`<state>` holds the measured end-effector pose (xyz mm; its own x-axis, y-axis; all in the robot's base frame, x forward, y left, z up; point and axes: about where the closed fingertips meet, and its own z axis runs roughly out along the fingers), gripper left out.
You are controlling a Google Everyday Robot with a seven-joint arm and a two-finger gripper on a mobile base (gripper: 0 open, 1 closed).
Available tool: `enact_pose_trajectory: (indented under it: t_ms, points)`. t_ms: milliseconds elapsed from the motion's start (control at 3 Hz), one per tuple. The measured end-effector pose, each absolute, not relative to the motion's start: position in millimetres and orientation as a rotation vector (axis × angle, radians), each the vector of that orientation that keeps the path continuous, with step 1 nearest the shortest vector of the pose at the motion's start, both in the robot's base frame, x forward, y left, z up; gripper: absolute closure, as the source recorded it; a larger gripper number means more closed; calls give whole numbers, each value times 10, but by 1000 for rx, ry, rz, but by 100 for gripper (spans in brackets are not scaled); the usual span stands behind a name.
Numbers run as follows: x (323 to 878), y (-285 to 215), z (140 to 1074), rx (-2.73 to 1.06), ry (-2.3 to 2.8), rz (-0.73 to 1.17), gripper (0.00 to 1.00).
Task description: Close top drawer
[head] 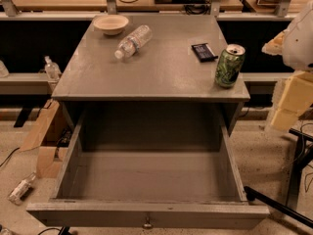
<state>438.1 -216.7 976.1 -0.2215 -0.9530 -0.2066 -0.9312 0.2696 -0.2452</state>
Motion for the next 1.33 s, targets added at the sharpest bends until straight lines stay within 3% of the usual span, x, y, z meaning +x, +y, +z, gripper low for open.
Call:
enact_pose_trajectory:
  t_ms: [667,1333]
  points:
    - [4369,-2168,9698,-1709,2219,-115,3]
    - [3960,-2153,9003,-1629,2228,-14,44]
